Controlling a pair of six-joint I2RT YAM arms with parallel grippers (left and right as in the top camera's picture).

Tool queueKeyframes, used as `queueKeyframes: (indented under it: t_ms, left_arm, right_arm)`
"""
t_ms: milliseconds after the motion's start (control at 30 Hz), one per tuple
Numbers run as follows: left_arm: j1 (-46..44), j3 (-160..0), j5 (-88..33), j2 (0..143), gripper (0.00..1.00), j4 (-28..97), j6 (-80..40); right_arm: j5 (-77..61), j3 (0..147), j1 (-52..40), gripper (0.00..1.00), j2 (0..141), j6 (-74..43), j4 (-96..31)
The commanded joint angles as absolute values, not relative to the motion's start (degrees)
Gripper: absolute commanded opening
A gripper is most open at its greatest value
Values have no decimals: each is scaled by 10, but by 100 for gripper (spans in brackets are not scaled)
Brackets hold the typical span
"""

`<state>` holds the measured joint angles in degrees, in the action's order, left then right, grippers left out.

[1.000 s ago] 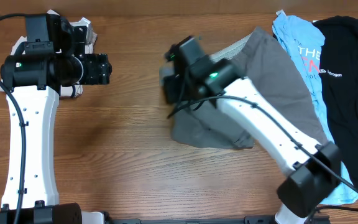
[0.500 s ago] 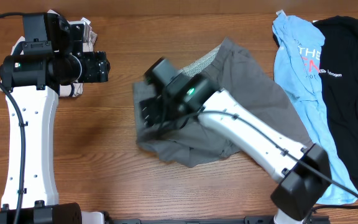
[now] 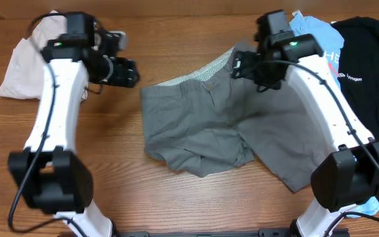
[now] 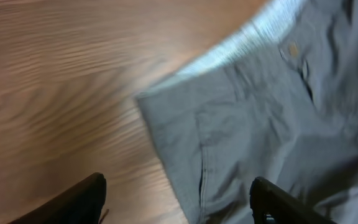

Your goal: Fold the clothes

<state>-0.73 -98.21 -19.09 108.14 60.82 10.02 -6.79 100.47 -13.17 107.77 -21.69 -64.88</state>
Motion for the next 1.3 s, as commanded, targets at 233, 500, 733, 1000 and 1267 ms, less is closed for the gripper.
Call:
queueKeyframes:
  t_ms: [233,500,733,1000,1267]
  left_arm:
    - [-84,-992,-110,1200,71,597,193]
    - [-79,-992,-51,1233,70,555,192]
    - [-82,-992,-15,1259,71,529,185]
    - [-82,-992,-6,1260,72,502,178]
    - [-83,-991,-15,1263,50,482,178]
  right_arm:
    - [-50,1023,-122,91,1068,-181,-665]
    - [-45,1016,-122,89,1068,-175,-656]
    - [-34,997,-121,84,1068,-173,-646]
    - [-35,997,-121,82,1068,-174,-635]
    - [-34,997,-121,73,1068,-173,-635]
